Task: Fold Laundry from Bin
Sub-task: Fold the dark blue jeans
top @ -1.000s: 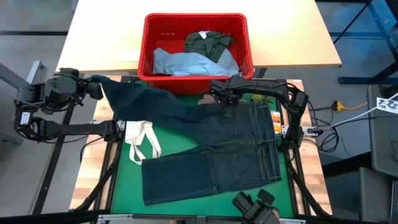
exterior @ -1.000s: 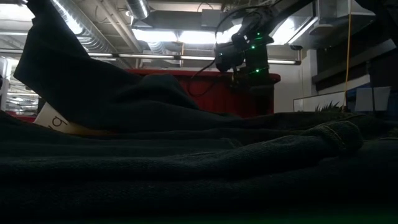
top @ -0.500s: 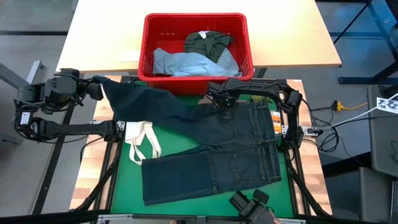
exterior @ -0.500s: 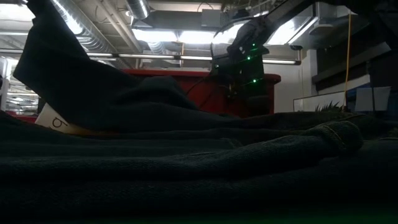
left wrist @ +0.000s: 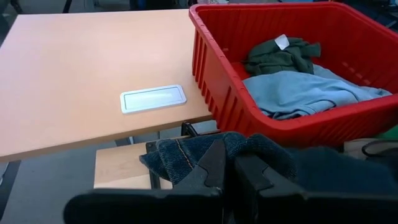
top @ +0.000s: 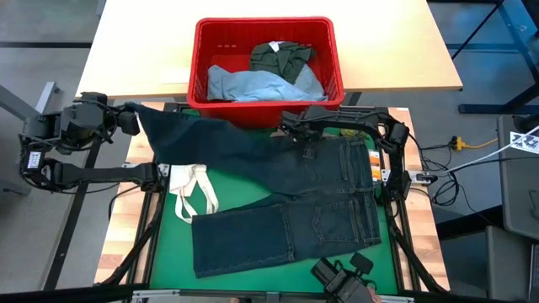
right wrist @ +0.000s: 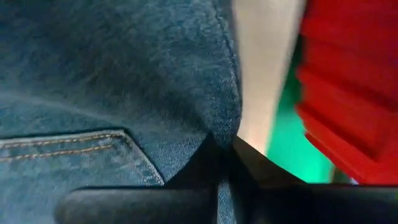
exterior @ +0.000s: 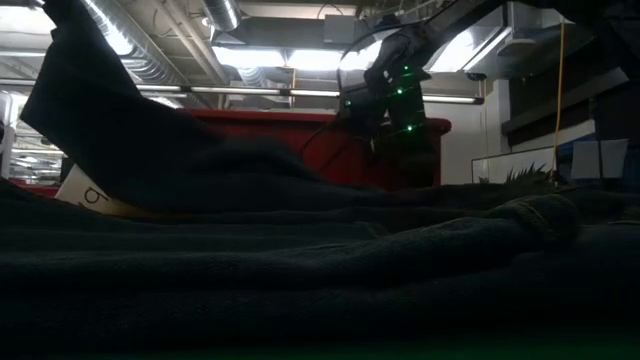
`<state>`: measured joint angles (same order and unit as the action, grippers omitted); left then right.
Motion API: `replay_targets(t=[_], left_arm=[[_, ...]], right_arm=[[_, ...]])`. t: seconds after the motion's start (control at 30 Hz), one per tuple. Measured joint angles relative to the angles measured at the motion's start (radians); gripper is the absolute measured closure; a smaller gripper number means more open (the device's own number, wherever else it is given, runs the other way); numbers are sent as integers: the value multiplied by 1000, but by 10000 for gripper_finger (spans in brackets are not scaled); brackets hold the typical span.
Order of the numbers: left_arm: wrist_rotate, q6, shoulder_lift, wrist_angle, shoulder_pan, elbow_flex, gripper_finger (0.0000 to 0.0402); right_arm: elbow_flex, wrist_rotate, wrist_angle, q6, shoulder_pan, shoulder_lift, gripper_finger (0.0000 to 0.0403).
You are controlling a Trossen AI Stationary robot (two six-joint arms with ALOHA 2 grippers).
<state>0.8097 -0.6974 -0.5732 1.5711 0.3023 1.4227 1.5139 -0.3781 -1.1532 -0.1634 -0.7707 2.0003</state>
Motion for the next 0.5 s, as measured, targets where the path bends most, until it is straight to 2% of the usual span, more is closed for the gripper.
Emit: replay_targets(t=[0.13, 0.2, 0.4, 0.5], left_arm=[[0, 0, 0, 0, 0, 0, 401], [0, 0, 0, 0, 0, 0, 401], [-3, 0, 0, 0, 0, 0, 401], [-31, -1, 0, 0, 0, 0, 401]], right_arm=[[0, -131, -36, 118, -1, 0, 390], [0, -158, -54, 136, -1, 0, 387], [-2, -129, -63, 137, -2, 0, 386], [-2, -107, -65, 137, -2, 0, 367]])
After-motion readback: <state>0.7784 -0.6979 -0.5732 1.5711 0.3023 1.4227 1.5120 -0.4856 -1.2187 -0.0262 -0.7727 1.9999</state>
